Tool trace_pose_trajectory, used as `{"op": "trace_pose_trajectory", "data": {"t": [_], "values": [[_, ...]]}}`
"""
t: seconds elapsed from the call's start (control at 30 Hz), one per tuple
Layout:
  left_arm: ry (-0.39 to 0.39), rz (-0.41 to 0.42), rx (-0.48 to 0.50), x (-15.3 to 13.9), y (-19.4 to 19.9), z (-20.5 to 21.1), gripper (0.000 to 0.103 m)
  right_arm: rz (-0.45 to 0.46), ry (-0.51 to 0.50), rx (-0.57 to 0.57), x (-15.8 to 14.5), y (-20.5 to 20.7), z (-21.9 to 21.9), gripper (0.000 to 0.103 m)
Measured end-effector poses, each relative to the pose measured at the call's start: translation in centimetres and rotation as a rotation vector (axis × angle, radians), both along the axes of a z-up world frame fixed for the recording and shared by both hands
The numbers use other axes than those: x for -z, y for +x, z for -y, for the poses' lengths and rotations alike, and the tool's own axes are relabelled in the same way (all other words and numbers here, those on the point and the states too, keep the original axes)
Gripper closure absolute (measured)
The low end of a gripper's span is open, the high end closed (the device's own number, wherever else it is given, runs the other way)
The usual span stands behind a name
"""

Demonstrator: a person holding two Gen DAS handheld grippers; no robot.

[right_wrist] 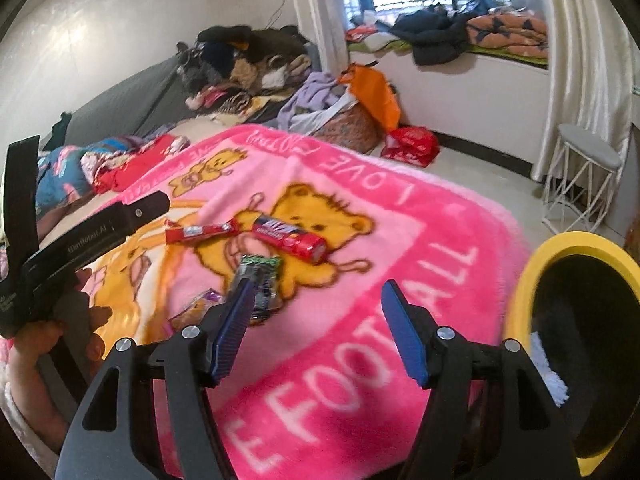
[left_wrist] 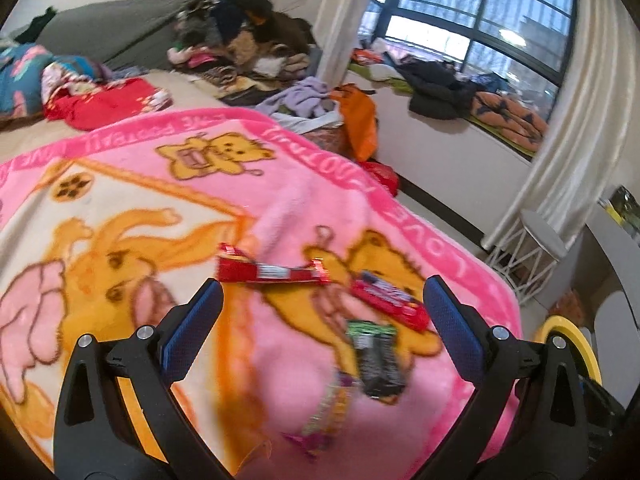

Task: Collect trash
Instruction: 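Move both tools back over the remaining snacks on the blanket, then grasp the red candy bar with the left tool while the right tool grasps the black-green packet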

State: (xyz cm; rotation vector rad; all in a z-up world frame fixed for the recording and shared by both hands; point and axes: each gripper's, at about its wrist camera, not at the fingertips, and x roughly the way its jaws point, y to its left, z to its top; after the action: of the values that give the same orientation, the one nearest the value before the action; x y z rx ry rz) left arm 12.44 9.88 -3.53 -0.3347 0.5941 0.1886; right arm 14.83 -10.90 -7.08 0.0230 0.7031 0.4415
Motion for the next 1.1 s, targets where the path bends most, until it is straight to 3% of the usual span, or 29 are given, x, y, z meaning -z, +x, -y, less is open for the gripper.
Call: {"op": "trace_pose_trajectory", "data": {"t": [0.33,0.67,0.9,0.97,1.1], "values": [[-0.114,-0.069,-0.097,2.9,1.3,-5.9,0.011,-0.119,-0.019,-0.08,2.8,3.1,-5.1,0.04],[-0.224,-0.105,-0.089,5.3,3.3,-7.8,0.039,-0.232,0.002,-0.106,5.7,5.6,-8.1,0.04],[-0.258,-0.14,-0.082,6.8,4.7,-7.9,0.042,-0.261,0.005,-0.109,7.0,6.1,-8.1,0.04],[-0.264,-0.143,-0.083,7.0,4.9,-7.9,0.043,-0.255,0.001,-0.119,7.1,6.0,-7.9,0.044],[-0.288,-0.137,-0.089,7.1,5.0,-8.1,0.052,-0.27,0.032,-0.111,7.1,6.0,-6.8,0.067]]}}
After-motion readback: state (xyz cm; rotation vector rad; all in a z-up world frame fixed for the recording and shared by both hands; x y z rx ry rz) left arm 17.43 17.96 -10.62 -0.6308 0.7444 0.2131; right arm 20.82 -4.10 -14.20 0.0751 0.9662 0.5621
